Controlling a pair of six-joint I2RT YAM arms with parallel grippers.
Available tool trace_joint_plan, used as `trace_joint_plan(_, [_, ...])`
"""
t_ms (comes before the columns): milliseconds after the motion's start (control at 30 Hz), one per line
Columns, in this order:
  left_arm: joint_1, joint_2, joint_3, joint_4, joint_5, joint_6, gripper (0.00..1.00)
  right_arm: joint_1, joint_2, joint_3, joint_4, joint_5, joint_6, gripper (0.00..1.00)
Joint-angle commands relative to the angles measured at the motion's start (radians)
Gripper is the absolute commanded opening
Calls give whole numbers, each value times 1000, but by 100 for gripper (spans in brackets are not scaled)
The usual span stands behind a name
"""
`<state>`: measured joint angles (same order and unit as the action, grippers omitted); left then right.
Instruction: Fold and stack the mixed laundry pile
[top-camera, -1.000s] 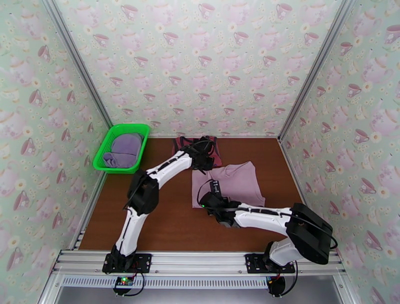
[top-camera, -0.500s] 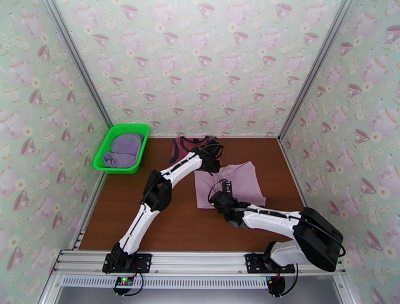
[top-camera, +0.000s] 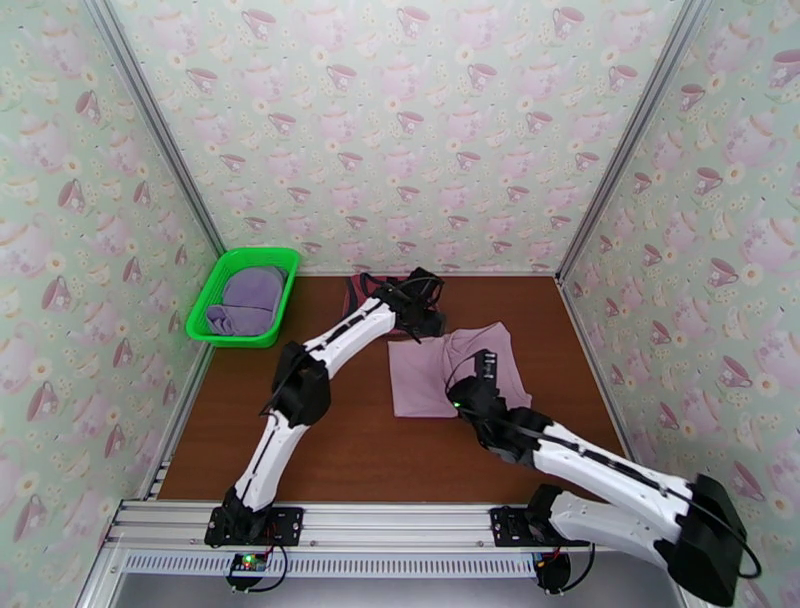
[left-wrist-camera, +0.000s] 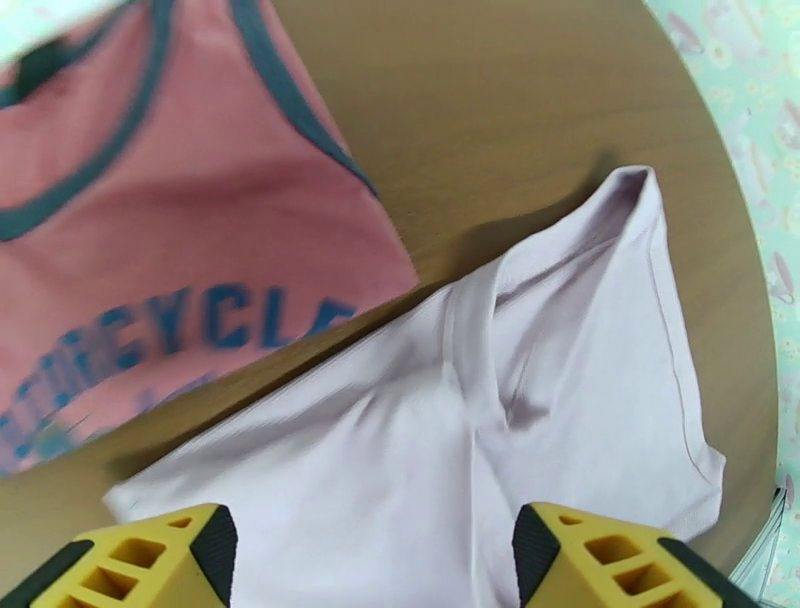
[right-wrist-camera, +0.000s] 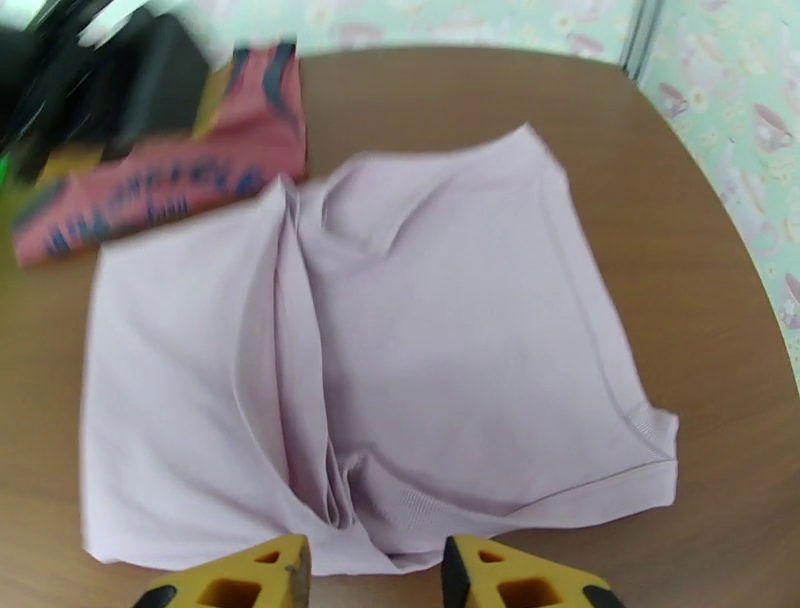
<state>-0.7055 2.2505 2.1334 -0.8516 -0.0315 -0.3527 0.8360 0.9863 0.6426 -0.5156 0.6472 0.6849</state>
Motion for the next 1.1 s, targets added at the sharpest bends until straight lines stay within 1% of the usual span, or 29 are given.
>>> trace_joint_plan(0, [13,-115,-164,55,-65,-5,61,-28,12,9,20,-125,-35,39])
trace_joint_plan(67, [20,-140,-277,98,-59,-27,42,-51,68,16,86,-229,-49,38])
trace_joint_plan(100, [24,-146,-328,127,-50,-40,35,-64,104,23,119,-287,-59,36])
trace_joint_plan(133, [31,-147,-380,160,-31,-59,32,-77,154,33,159,-359,-72,34])
trace_joint_plan(200, [40,-143,-458,221,-4,-92,31,-98,266,70,217,-474,-95,29])
trace_joint_plan(267, [41,-129,-513,265,-1,-116,31,-110,381,99,277,-541,-105,26])
trace_joint_plan(333, [41,-106,-535,278,1,-128,33,-123,471,107,331,-564,-90,25])
trace_joint_plan(433, [41,-82,-563,306,10,-136,33,-132,583,108,371,-563,-72,21])
trace_joint_plan(567, [44,-24,-527,305,28,-112,33,-125,651,54,435,-612,-17,18])
trace_joint_plan(633, [44,10,-497,300,42,-92,32,-95,659,25,469,-624,24,17])
trace_joint_plan(700, [43,35,-479,302,63,-80,33,-38,665,16,479,-617,65,17])
trace_joint_plan(867, [43,63,-465,304,84,-62,32,147,734,59,507,-599,191,17])
trace_joint_plan(967, [47,52,-488,314,82,-49,32,201,792,96,560,-589,246,17])
trace_joint_plan(1067, [53,42,-494,319,97,-25,32,211,853,163,584,-595,255,18])
